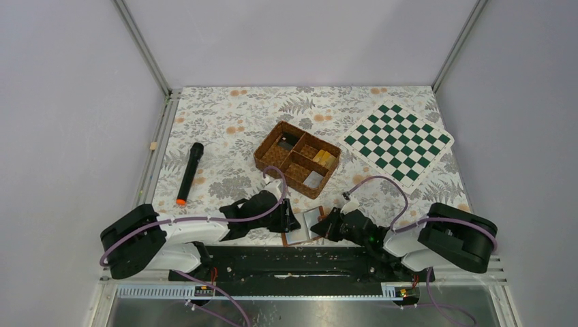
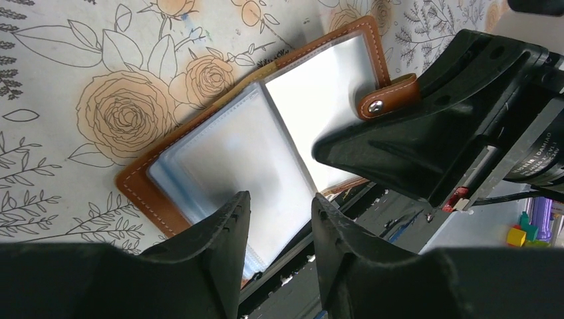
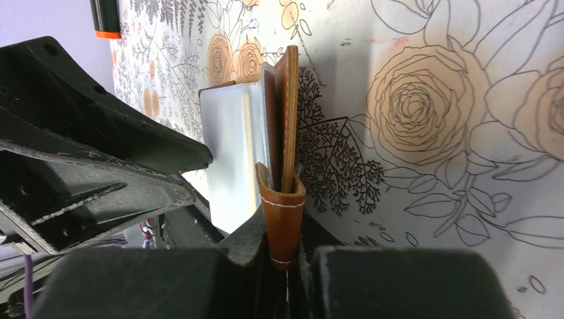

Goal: Take the credit cards out of the card holder
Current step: Remove the credit card from the card holder.

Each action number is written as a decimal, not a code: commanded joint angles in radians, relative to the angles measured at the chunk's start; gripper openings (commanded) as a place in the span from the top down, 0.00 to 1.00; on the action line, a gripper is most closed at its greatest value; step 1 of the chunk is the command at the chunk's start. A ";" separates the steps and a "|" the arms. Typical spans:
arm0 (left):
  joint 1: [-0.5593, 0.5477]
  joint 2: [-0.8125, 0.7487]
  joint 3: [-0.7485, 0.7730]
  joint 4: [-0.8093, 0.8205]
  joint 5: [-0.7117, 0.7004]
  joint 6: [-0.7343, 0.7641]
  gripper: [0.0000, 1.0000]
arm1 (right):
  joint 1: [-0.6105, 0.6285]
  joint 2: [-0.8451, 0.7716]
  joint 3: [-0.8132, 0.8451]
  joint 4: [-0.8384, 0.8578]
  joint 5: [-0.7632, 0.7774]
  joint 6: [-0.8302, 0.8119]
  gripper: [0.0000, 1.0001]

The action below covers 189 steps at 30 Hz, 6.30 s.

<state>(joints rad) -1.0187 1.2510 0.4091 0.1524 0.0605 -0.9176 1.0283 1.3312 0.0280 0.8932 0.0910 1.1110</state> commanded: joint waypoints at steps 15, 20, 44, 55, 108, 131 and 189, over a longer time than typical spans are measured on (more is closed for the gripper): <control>-0.004 -0.163 -0.005 -0.205 -0.173 -0.041 0.55 | 0.000 0.160 -0.027 0.172 -0.021 0.051 1.00; -0.004 -0.168 -0.041 -0.103 -0.133 -0.043 0.52 | 0.000 0.161 -0.025 0.171 -0.024 0.050 1.00; -0.005 -0.101 -0.008 -0.043 -0.088 -0.028 0.59 | -0.001 0.161 -0.009 0.153 -0.034 0.043 1.00; -0.004 -0.095 -0.012 0.016 -0.042 -0.017 0.60 | 0.000 0.160 -0.011 0.154 -0.035 0.042 1.00; -0.006 -0.058 -0.040 0.153 -0.009 -0.037 1.00 | 0.000 -0.574 0.144 -0.801 0.165 -0.130 0.49; -0.039 -0.148 -0.025 0.085 -0.113 -0.117 1.00 | 0.035 -0.344 0.257 -0.596 -0.004 -0.143 0.33; -0.040 -0.150 -0.078 0.117 -0.139 -0.132 1.00 | 0.035 -0.434 0.195 -0.736 0.098 -0.188 0.66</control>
<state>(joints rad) -1.0534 1.1187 0.3180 0.2470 -0.0536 -1.0557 1.0584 0.9363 0.1936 0.2985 0.1162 0.9565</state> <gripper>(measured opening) 0.006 0.331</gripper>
